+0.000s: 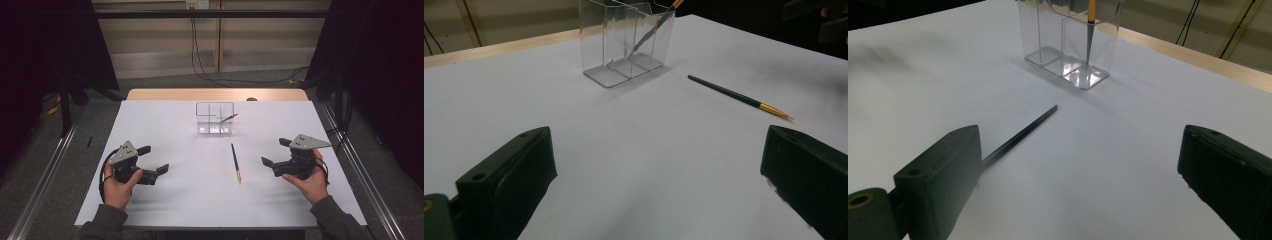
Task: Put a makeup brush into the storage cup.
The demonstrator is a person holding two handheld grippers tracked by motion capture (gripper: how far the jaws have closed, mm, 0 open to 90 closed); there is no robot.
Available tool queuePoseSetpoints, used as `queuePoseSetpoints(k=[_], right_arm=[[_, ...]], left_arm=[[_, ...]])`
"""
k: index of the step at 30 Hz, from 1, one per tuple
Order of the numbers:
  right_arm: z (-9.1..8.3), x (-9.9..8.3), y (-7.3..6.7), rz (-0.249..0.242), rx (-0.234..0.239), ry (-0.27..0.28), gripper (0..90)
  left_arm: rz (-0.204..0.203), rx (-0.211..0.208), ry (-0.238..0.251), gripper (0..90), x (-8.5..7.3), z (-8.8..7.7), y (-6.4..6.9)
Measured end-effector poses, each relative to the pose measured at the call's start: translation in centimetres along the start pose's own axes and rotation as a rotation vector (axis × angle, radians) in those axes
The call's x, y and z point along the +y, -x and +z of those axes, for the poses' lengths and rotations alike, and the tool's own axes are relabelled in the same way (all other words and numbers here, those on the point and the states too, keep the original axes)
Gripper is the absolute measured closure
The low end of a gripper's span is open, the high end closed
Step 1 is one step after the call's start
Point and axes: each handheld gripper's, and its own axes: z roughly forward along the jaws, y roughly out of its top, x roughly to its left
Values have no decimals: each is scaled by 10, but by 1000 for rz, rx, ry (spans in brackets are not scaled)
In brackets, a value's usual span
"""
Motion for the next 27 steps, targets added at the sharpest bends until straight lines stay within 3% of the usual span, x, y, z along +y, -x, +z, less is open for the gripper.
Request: queuePoseSetpoints(k=[6,7,8,13,15,16,23,27], right_arm=[[6,4,-2,4,10,7,37],[7,5,-2,6,12,9,37],[7,6,-3,9,7,11,37],[11,9,-5,15,11,23,37],[12,11,-6,10,11,23,37],[13,12,-6,12,10,26,37],[19,15,-9,13,17,26,37],[22,17,-10,14,11,23,37]], left_arm=[[6,1,-2,9,0,0,0],[6,-19,4,9,0,1,0],[3,0,-1,9,0,1,1],[10,-29,3,10,-1,3,1],[14,-5,-10,10,0,2,2],[11,-18,-2,10,0,2,1],[16,-5,-8,10,0,1,1],[18,-24,-2,11,0,3,2]])
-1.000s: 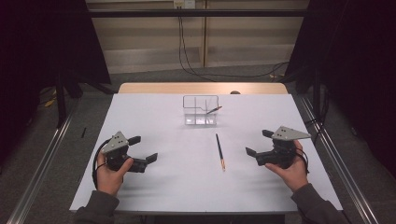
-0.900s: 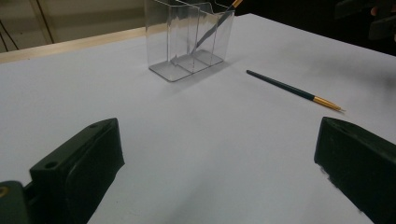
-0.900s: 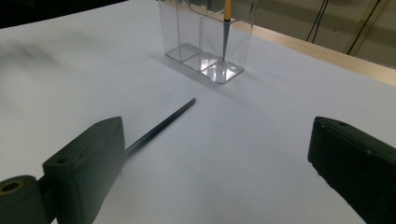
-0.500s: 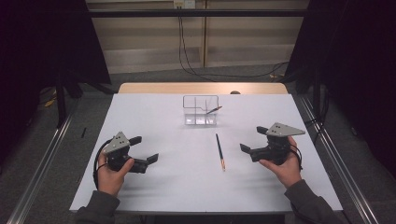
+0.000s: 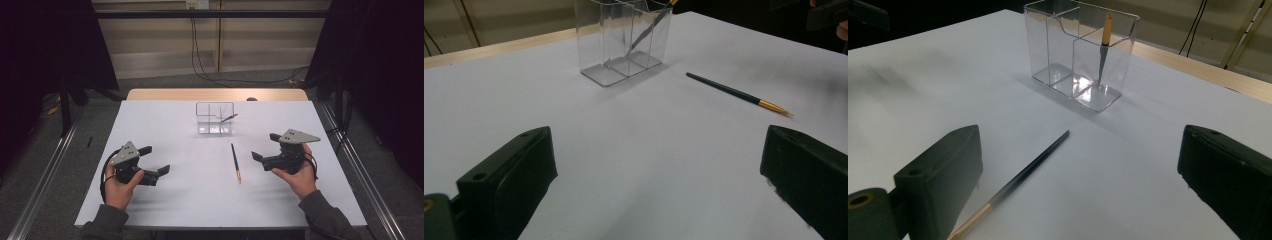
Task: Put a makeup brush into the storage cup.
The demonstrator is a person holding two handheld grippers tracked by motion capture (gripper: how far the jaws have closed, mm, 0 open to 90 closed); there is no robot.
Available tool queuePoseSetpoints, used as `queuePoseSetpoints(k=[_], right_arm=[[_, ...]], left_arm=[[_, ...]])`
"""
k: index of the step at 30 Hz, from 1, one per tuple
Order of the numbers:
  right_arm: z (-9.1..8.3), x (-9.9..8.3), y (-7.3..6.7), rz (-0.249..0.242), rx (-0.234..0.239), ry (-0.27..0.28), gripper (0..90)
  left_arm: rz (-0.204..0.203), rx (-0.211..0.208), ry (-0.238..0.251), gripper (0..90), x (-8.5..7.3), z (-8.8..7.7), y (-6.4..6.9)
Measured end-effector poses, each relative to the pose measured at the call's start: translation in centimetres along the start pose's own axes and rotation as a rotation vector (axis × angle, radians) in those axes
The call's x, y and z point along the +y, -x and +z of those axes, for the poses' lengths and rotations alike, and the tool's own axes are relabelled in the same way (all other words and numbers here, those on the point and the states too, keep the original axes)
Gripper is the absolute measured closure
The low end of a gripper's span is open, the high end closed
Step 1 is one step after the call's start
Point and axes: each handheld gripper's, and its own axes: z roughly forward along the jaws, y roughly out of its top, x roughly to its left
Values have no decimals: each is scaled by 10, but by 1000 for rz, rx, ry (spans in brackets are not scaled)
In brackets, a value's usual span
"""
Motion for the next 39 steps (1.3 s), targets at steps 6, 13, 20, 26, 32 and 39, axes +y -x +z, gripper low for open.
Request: queuePoseSetpoints(k=[6,13,20,26,32,39], right_arm=[[5,2,-3,6,2,-5,37],[9,6,-6,1,9,-25,36],[13,8,-7,1,10,-23,36],[18,10,-8,4,14,-12,37],[25,11,-11,8,21,-17,37],[34,13,-15,-3,27,-34,37]], left_arm=[[5,21,-12,10,1,-1,1],[5,13,-9,10,1,-1,1],[2,16,-10,11,1,-1,1],[-3,-9,6,11,0,0,0],[-6,-7,6,11,1,-1,0],[-10,-10,12,11,0,-1,-1]])
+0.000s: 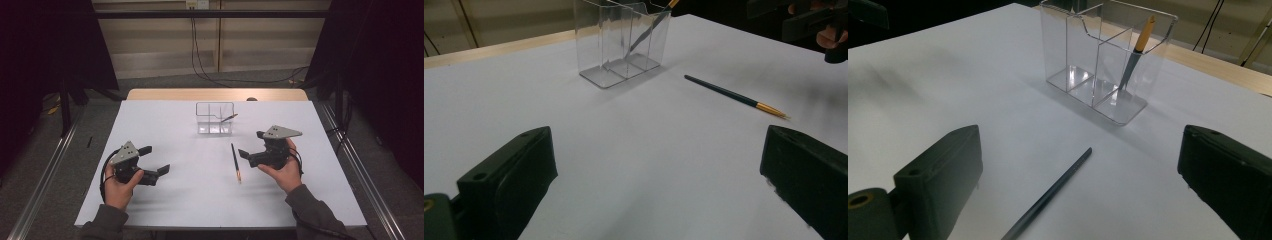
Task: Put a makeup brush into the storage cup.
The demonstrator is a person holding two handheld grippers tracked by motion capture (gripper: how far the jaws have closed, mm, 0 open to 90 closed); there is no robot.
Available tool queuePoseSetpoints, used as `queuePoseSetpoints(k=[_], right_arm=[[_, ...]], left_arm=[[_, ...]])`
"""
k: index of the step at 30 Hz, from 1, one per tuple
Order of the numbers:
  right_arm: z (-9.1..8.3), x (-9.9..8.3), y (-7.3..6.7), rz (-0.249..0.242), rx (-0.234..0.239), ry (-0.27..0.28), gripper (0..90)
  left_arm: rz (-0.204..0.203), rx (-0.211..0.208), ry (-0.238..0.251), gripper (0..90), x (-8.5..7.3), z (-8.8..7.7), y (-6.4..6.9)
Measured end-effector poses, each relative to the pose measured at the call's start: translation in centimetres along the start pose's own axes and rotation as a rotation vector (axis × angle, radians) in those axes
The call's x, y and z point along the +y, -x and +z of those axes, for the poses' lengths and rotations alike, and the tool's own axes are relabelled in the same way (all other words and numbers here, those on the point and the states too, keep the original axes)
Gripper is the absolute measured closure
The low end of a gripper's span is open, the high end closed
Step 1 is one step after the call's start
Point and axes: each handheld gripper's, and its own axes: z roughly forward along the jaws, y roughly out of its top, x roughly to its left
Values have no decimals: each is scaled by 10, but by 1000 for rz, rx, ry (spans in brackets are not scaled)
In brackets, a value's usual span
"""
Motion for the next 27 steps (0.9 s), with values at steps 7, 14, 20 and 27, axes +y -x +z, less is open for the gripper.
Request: queuePoseSetpoints(k=[7,14,20,27], right_arm=[[7,4,-4,-12,9,-25,36],[15,8,-8,-9,13,-78,35],[22,9,-10,-8,19,-148,37],[25,10,-11,-4,30,-196,36]], left_arm=[[-4,8,-3,11,0,0,0],[-2,21,-10,11,0,-1,1],[-2,20,-9,11,0,-1,1],[2,28,-16,11,0,-1,1]])
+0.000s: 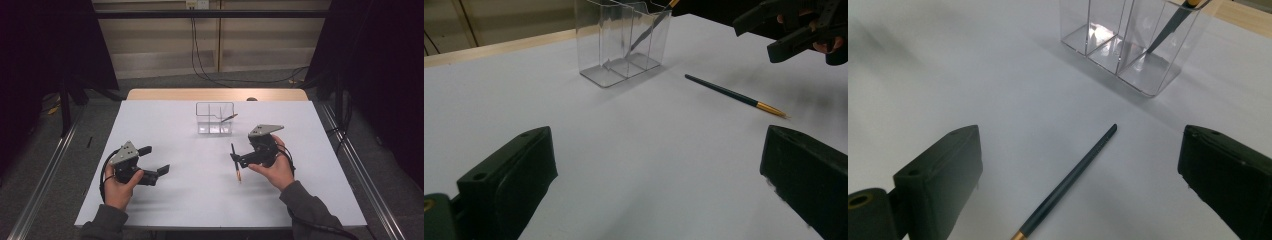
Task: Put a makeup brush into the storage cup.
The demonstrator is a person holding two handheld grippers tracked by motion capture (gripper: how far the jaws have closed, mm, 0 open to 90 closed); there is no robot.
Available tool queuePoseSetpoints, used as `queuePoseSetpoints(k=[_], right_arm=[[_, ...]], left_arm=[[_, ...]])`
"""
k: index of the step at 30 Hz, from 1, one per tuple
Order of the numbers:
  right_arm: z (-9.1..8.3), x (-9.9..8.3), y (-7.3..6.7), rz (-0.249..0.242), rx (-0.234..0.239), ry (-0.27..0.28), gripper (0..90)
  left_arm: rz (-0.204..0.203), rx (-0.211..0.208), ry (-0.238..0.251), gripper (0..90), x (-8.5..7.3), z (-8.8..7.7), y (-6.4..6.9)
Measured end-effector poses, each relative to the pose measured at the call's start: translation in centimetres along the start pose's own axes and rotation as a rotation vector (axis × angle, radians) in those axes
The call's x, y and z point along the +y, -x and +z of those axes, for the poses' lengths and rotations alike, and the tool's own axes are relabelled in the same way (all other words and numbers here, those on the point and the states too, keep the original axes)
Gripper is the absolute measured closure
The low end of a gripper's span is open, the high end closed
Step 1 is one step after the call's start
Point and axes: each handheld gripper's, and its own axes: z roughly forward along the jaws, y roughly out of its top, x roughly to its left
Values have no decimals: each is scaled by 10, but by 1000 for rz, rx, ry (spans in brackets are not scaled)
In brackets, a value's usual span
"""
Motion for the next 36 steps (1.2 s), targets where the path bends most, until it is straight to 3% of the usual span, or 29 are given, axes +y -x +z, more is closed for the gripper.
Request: queuePoseSetpoints(k=[3,8,22,25,33,36], right_arm=[[0,2,-1,-1,2,-16,36],[1,5,-3,-14,0,-62,39],[8,14,-9,-31,8,-213,53],[10,15,-10,-43,-13,-250,54],[12,16,-10,-47,0,-297,69],[12,17,-11,-50,-19,-328,82]], left_arm=[[-3,-20,5,11,0,1,0],[2,-7,-2,11,0,0,0],[1,-26,-1,11,-1,2,0],[4,-26,-3,11,0,2,0],[9,-25,-8,11,0,2,0],[4,-23,-6,11,0,2,1]])
